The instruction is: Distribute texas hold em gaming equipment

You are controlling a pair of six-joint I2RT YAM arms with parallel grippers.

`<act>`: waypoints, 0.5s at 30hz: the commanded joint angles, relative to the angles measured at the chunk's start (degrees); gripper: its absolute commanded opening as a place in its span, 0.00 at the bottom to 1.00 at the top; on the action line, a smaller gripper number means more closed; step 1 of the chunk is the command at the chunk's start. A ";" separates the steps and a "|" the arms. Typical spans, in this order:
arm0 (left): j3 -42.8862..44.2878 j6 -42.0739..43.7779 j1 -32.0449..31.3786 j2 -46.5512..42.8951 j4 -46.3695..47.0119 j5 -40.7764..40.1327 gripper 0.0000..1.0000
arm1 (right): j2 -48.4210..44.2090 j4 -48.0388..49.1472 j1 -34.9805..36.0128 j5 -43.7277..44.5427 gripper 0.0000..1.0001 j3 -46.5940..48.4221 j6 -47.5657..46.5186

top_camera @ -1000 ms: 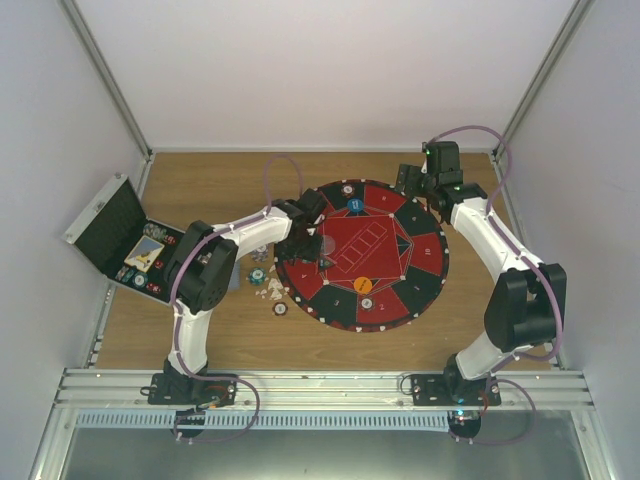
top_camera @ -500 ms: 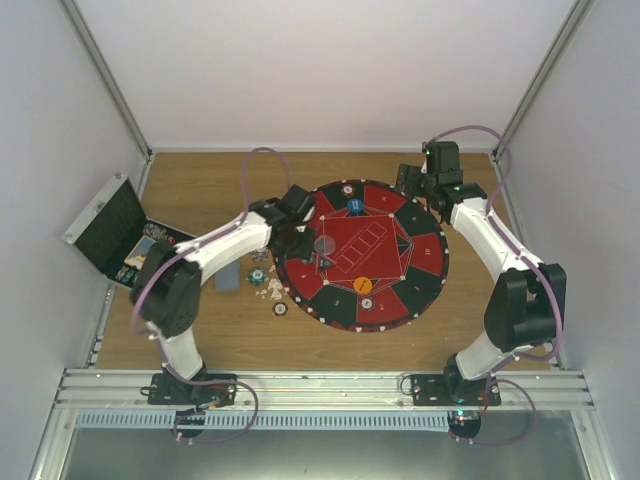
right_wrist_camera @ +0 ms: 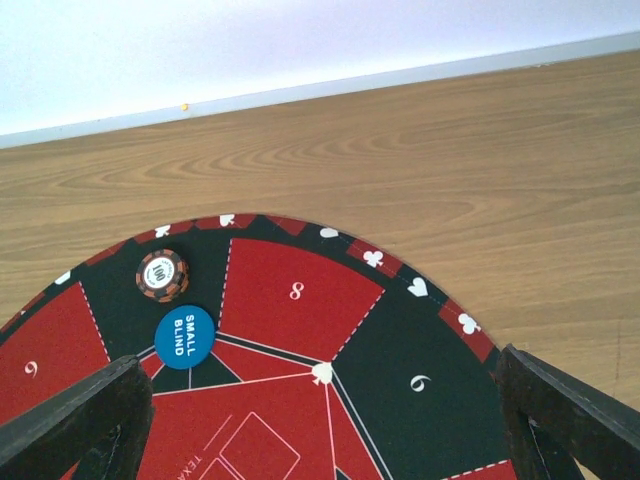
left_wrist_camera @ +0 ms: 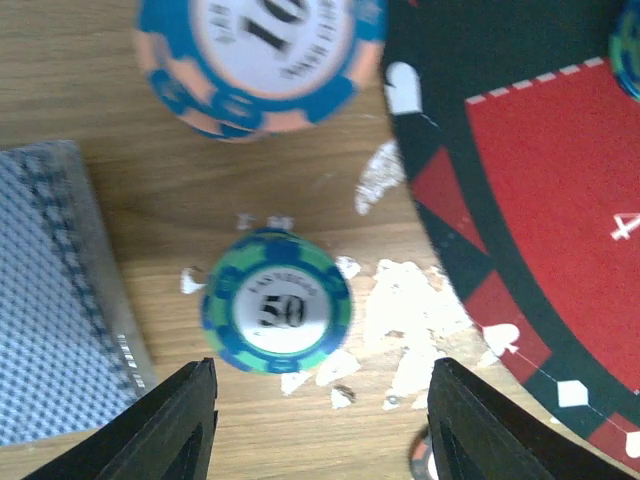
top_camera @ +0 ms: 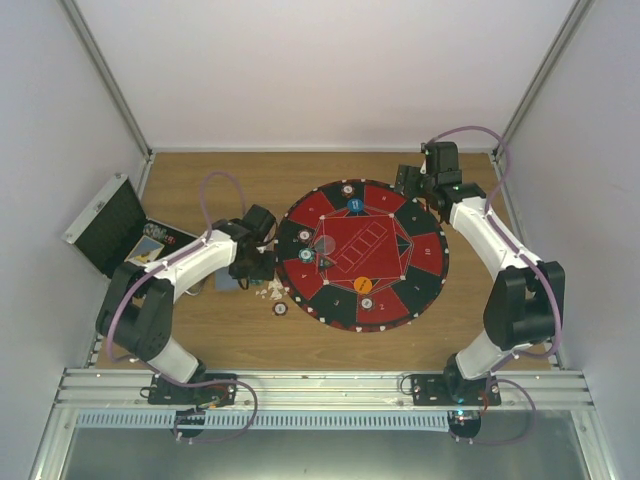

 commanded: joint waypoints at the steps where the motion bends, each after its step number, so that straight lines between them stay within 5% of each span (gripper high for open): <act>1: -0.85 -0.20 3.11 -1.95 1.28 0.85 0.60 | 0.53 0.68 -0.55 0.04 0.94 1.51 0.29; 15: -2.03 -3.13 4.63 -0.29 2.92 4.48 0.71 | 0.54 0.33 -0.49 0.73 0.94 1.75 0.03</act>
